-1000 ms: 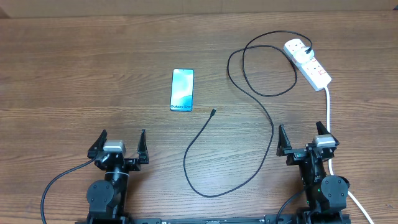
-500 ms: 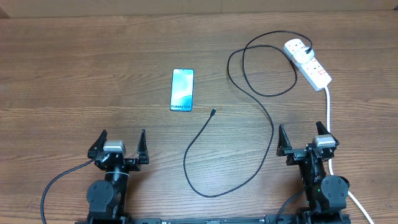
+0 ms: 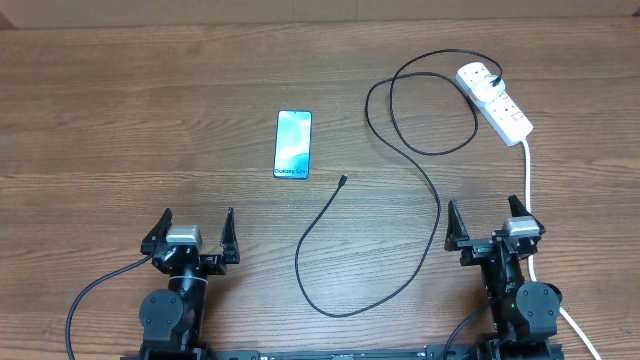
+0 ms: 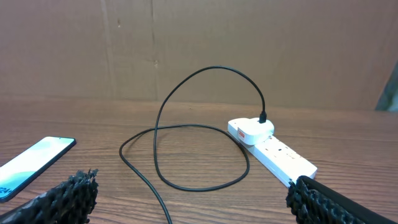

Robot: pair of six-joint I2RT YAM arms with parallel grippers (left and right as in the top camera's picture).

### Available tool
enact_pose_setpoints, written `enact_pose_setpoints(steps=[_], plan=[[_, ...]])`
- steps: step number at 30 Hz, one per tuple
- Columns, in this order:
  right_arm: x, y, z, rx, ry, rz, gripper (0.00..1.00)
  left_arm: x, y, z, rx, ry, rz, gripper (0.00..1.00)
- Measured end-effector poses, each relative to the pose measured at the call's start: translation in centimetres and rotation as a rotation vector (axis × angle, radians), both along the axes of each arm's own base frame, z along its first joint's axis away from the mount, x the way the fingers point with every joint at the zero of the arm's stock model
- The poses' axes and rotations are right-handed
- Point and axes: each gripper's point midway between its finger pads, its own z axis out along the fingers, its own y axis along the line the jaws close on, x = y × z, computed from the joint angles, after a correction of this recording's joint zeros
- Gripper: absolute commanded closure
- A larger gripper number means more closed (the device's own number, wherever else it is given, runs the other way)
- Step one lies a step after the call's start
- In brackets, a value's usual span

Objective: Plug charger to phone and switch on socket

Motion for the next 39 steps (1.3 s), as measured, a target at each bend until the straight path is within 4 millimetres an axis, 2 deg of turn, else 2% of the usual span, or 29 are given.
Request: enact_pose_setpoints(steps=[35,39], plan=[[0.0,0.0,0.0,0.0,0.0,-0.001,0.0,0.0,0.0,0.2,-0.001,-0.006,-0.001,0.01],[0.0,0.0,0.0,0.0,0.0,0.0,0.0,-0.1,-1.5,0.4,-0.062,-0.014,-0.081,0.0]])
